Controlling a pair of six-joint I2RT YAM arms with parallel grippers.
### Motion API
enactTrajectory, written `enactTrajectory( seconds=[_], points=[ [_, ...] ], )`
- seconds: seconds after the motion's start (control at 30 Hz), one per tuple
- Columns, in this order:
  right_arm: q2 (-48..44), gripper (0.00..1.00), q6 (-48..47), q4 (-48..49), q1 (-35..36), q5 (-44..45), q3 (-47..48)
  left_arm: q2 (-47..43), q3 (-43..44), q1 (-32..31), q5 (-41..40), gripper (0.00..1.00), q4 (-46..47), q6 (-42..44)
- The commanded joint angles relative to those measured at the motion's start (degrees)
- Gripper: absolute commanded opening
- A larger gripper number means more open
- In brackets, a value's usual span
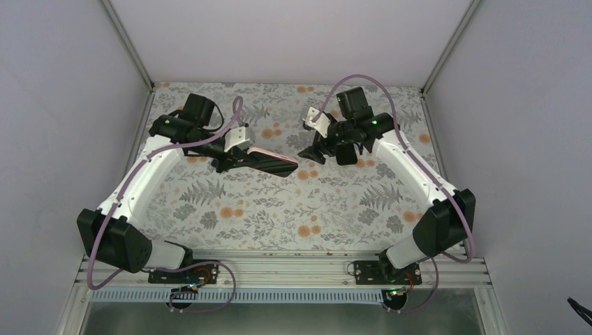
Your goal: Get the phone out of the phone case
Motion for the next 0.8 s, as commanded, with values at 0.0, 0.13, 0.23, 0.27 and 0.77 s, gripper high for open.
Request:
enactTrajectory(
  seconds=[0.0, 0.13, 0.23, 0.27, 0.77],
  points=[
    [-4.3, 0.99, -3.2, -4.1, 0.1, -0.6, -2.2, -1.5, 0.2, 0.0, 2.4, 0.02, 2.5, 0.8],
    [-5.7, 0.99, -3.7, -4.7, 0.1, -2.6, -3.1, -1.0, 0.4, 0.0, 2.6, 0.02, 2.6, 0.6],
    [-5.4, 0.99, -4.0, -5.6, 0.3, -4.2, -2.8, -0.9, 0.6, -0.1, 2.1, 0.02, 2.8, 0.5],
    [-5.1, 0.98, -4.0, -5.6, 0.4, -4.4, -2.8, -0.9, 0.7, 0.0, 2.2, 0.02, 2.8, 0.4],
    [-1.5, 0.98, -3.1, -3.6, 1.3, -4.1, -1.8, -0.3, 1.7, -0.1, 3.0, 0.02, 2.2, 0.4]
  ],
)
